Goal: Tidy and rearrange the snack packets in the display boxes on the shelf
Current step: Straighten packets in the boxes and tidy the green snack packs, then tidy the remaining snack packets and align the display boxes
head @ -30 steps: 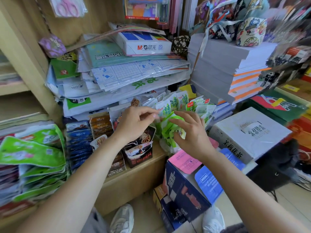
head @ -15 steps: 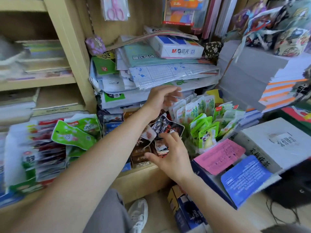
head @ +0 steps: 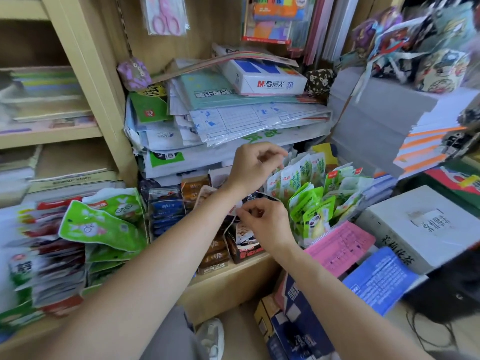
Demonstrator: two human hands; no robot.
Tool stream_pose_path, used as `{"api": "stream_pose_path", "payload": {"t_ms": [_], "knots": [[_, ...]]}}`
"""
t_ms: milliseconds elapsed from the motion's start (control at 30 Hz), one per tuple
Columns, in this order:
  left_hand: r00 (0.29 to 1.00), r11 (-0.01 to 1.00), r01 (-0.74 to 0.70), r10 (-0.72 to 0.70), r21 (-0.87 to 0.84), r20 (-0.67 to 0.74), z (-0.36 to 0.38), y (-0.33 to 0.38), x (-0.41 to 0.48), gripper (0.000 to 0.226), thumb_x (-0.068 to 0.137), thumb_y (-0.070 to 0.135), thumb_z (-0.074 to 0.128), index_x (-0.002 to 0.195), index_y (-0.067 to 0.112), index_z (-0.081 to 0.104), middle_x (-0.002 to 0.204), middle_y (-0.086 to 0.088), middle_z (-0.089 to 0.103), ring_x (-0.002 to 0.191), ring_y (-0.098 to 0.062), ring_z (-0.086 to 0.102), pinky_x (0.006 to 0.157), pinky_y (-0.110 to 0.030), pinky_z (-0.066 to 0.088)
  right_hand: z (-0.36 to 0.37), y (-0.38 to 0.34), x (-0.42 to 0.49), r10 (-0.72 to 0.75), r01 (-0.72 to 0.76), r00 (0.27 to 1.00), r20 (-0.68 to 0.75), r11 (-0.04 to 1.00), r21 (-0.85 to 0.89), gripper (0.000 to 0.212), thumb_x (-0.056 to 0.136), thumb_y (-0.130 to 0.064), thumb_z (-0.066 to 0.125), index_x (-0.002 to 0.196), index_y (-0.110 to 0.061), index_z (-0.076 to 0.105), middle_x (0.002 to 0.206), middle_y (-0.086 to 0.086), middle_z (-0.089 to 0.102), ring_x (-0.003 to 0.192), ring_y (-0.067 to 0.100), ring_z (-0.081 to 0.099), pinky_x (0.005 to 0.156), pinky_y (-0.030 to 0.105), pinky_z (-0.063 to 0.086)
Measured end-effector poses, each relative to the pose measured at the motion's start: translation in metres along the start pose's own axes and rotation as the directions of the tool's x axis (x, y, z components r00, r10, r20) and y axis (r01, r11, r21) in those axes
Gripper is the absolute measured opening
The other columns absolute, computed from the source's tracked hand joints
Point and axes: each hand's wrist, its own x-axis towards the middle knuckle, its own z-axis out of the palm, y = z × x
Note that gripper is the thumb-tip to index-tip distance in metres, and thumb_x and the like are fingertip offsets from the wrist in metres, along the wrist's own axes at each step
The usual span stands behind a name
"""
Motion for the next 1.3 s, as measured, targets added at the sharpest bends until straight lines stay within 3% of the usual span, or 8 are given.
{"api": "stream_pose_path", "payload": {"t_ms": [167, 433, 667, 833, 933, 1067, 1200, 1300], "knots": [[0.999, 0.996, 0.036, -0.038, 0.078, 0.021, 0.013, -0.008, 0.002, 0.016, 0.088, 0.011, 0.065, 0.096, 0.014, 0.079, 0.073, 0.000, 0.075, 0.070, -0.021, 0.072, 0.070, -0.049, 0.059, -0.003, -0.001, 0.005, 0.050, -0.054, 0.998, 0.045, 0.994, 0.092, 0.018, 0.084, -0.018, 0.076, 0.066, -0.022, 0.072, 0.047, -0.012, 0.049, 0.050, 0.005, 0.042, 0.055, 0.023, 0.038], [0.997, 0.946, -0.021, -0.003, 0.323, 0.075, -0.038, -0.003, -0.007, 0.021, 0.089, 0.015, 0.071, 0.107, 0.023, 0.077, 0.089, 0.015, 0.073, 0.085, -0.003, 0.069, 0.075, -0.019, 0.053, -0.016, 0.002, 0.012, 0.251, -0.220, 0.966, -0.061, 0.923, 0.317, 0.014, 0.089, -0.018, 0.070, 0.076, -0.014, 0.069, 0.056, -0.006, 0.057, 0.054, 0.016, 0.053, 0.048, 0.026, 0.039], [0.987, 0.851, 0.148, -0.157, 0.503, -0.025, -0.070, -0.013, -0.063, 0.036, 0.087, 0.027, 0.075, 0.122, 0.029, 0.068, 0.119, 0.008, 0.063, 0.101, -0.010, 0.061, 0.089, -0.033, 0.052, -0.042, -0.014, 0.023, 0.331, -0.265, 0.938, -0.104, 0.878, 0.400, 0.011, 0.095, -0.012, 0.063, 0.089, -0.004, 0.063, 0.074, 0.011, 0.072, 0.051, 0.016, 0.064, 0.040, 0.025, 0.042], [0.942, 0.864, 0.318, -0.333, 0.390, -0.031, -0.063, -0.022, -0.094, 0.040, 0.084, 0.041, 0.077, 0.122, 0.036, 0.064, 0.109, 0.015, 0.067, 0.089, -0.005, 0.064, 0.084, -0.038, 0.056, -0.060, -0.019, 0.034, 0.341, -0.279, 0.921, -0.189, 0.916, 0.288, 0.011, 0.095, -0.009, 0.060, 0.088, 0.000, 0.064, 0.067, 0.017, 0.071, 0.046, 0.018, 0.061, 0.040, 0.024, 0.044], [0.935, 0.862, 0.351, -0.342, 0.365, -0.093, -0.050, -0.021, -0.098, 0.030, 0.081, 0.042, 0.080, 0.108, 0.033, 0.070, 0.092, 0.016, 0.071, 0.079, -0.003, 0.065, 0.075, -0.034, 0.055, -0.069, -0.012, 0.042, 0.300, -0.312, 0.928, -0.223, 0.950, -0.023, 0.017, 0.091, -0.012, 0.064, 0.075, -0.004, 0.066, 0.055, 0.010, 0.068, 0.041, 0.015, 0.057, 0.041, 0.023, 0.045], [0.929, 0.899, 0.368, -0.342, 0.239, -0.145, -0.043, -0.019, -0.093, 0.021, 0.082, 0.024, 0.081, 0.099, 0.029, 0.071, 0.087, 0.013, 0.072, 0.078, -0.004, 0.066, 0.073, -0.032, 0.052, -0.076, -0.004, 0.046, 0.025, -0.097, 0.988, -0.151, 0.867, -0.489, 0.020, 0.085, -0.020, 0.071, 0.103, -0.013, 0.065, 0.093, 0.002, 0.065, 0.084, 0.021, 0.060, 0.076, 0.033, 0.052], [0.947, 0.943, 0.318, -0.311, 0.097, -0.078, -0.049, -0.013, -0.087, 0.033, 0.087, 0.012, 0.074, 0.115, 0.029, 0.068, 0.110, 0.019, 0.069, 0.103, 0.002, 0.063, 0.093, -0.030, 0.050, -0.071, 0.000, 0.047, -0.316, 0.406, 0.912, 0.261, 0.789, -0.461, 0.061, 0.080, -0.013, 0.074, 0.136, -0.027, 0.055, 0.135, -0.005, 0.054, 0.118, 0.021, 0.047, 0.100, 0.031, 0.037], [0.952, 0.950, 0.305, -0.304, 0.062, -0.028, -0.058, -0.007, -0.075, 0.036, 0.088, 0.007, 0.070, 0.114, 0.032, 0.068, 0.111, 0.020, 0.068, 0.106, 0.001, 0.062, 0.098, -0.035, 0.049, -0.065, -0.005, 0.059, -0.384, 0.507, 0.857, 0.344, 0.747, -0.430, 0.068, 0.081, -0.014, 0.075, 0.142, -0.031, 0.050, 0.135, -0.005, 0.055, 0.112, 0.017, 0.046, 0.096, 0.029, 0.037]]}}
